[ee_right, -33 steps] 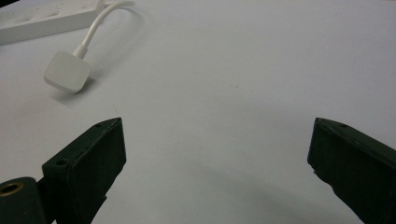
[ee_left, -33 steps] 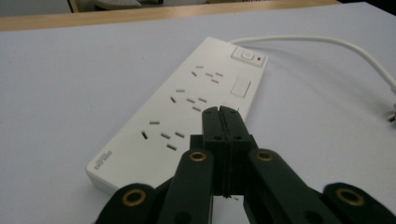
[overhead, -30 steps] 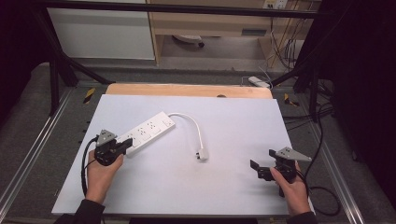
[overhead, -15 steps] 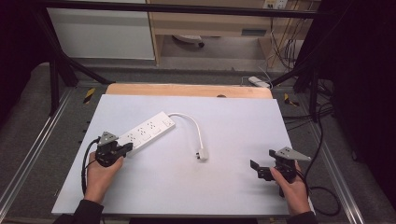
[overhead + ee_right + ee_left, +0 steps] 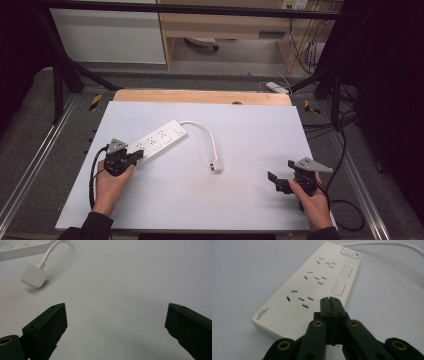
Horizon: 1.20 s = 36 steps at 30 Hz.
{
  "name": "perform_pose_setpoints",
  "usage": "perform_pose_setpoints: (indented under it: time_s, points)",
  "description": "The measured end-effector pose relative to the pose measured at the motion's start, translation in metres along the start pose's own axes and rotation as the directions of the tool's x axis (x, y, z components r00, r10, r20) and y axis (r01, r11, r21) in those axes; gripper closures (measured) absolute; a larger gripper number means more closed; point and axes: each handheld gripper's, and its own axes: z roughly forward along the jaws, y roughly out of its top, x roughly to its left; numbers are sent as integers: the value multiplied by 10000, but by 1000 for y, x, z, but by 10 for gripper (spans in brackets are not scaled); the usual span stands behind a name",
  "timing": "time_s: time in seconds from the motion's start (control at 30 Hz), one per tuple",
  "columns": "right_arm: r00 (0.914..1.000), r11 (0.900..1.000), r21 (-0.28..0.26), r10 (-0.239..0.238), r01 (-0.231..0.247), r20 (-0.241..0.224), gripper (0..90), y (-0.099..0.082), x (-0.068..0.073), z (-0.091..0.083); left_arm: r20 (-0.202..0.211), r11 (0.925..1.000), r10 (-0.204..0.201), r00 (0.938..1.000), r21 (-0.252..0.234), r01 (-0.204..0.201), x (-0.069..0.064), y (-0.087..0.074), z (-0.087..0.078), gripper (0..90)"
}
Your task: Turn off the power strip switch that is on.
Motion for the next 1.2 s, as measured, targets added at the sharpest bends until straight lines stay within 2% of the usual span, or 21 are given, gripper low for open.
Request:
perform_pose_setpoints:
  time_s: [0.1,0.23,1.2]
  points:
    - [10000,10000,-1,-9,9,29,47,0,0,0,-66,9999,-135,9999,94,135,0,0,3,900]
    - [9999,9999,59,-89,89,57,47,0,1,1,-177,9999,-106,9998,128,109,-1,0,5,900]
    - [9998,9999,88,-109,107,155,50,0,1,1,37,9998,-201,9998,-3,201,2,-1,9,900]
